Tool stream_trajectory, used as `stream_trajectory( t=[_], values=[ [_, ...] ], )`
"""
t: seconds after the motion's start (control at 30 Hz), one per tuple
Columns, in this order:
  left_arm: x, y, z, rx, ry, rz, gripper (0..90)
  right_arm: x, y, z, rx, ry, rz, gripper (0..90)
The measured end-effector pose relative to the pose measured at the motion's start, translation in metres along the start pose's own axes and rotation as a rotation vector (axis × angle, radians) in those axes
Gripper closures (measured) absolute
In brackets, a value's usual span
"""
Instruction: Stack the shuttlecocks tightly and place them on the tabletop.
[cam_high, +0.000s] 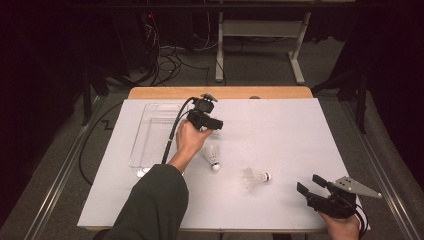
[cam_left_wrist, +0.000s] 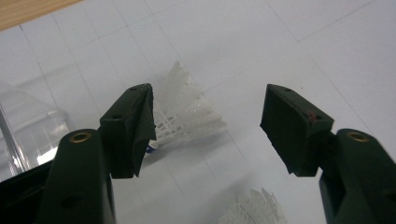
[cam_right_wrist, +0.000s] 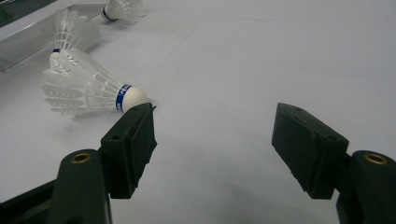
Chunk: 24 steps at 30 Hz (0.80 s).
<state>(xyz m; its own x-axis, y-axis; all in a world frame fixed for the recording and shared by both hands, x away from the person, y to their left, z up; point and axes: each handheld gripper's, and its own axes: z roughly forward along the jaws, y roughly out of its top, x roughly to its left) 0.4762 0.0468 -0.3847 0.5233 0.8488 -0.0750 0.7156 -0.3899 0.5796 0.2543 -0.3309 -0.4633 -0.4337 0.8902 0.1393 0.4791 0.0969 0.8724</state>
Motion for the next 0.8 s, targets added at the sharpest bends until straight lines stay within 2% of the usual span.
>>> stream_trajectory(
  t=[0.4,0.8],
  values=[
    [0.009,0.007,0.017,0.035,0.014,-0.032,35.6,0.0,0.0,0.001,0.005,0.002,0.001,30.8],
    [0.008,0.014,0.026,0.049,0.037,-0.037,36.4,0.0,0.0,0.001,0.005,0.006,0.001,30.8]
  ],
)
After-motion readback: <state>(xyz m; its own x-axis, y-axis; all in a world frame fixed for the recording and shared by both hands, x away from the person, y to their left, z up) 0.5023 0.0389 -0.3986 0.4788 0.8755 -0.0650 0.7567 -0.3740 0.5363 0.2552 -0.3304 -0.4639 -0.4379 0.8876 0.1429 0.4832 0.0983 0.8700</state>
